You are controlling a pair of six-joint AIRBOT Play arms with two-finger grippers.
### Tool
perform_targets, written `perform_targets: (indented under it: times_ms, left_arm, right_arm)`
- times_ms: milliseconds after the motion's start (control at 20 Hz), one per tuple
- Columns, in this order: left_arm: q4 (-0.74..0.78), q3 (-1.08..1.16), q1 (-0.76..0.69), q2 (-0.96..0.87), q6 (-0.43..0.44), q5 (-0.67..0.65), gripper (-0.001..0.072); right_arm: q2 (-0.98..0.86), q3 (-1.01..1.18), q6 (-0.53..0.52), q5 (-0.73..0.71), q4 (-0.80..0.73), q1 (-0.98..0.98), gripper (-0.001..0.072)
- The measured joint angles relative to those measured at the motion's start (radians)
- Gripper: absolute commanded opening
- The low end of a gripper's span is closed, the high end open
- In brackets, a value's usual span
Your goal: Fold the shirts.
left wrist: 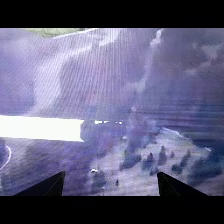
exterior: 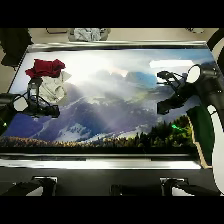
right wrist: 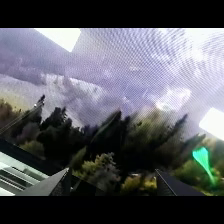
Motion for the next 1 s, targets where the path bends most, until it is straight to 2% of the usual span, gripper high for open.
perform_targets:
  times_ms: [250,400,600,650,750,900,1000]
  left_arm:
    - [-0.001,0.0,-0.001,0.0,0.0,0.008,0.068]
    - [-0.003,-0.002,-0.001,0.0,0.0,0.055,0.0679]
    - [-0.006,-0.003,-0.001,-0.001,0.0,0.205,0.0684]
    - [-0.006,-0.002,0.0,-0.004,-0.001,0.254,0.072]
    - [-0.013,0.02,0.018,-0.033,-0.012,0.365,0.072]
    - [-0.034,0.184,0.114,-0.168,-0.026,0.439,0.072]
    - [-0.084,0.372,0.216,-0.321,-0.043,0.359,0.072]
  right_arm:
    - [0.0,0.0,0.0,-0.003,0.0,0.0,0.061]
    - [0.0,0.0,0.0,-0.013,0.0,0.0,0.061]
    - [0.0,0.0,0.0,-0.078,0.0,0.0,0.0611]
    - [0.0,0.0,0.0,-0.098,0.0,0.0,0.0611]
    - [0.0,0.0,0.0,-0.141,0.0,0.0,0.061]
    - [-0.002,0.0,0.0,-0.181,0.005,0.0,0.061]
    - [-0.002,0.0,0.0,-0.193,0.009,0.0,0.061]
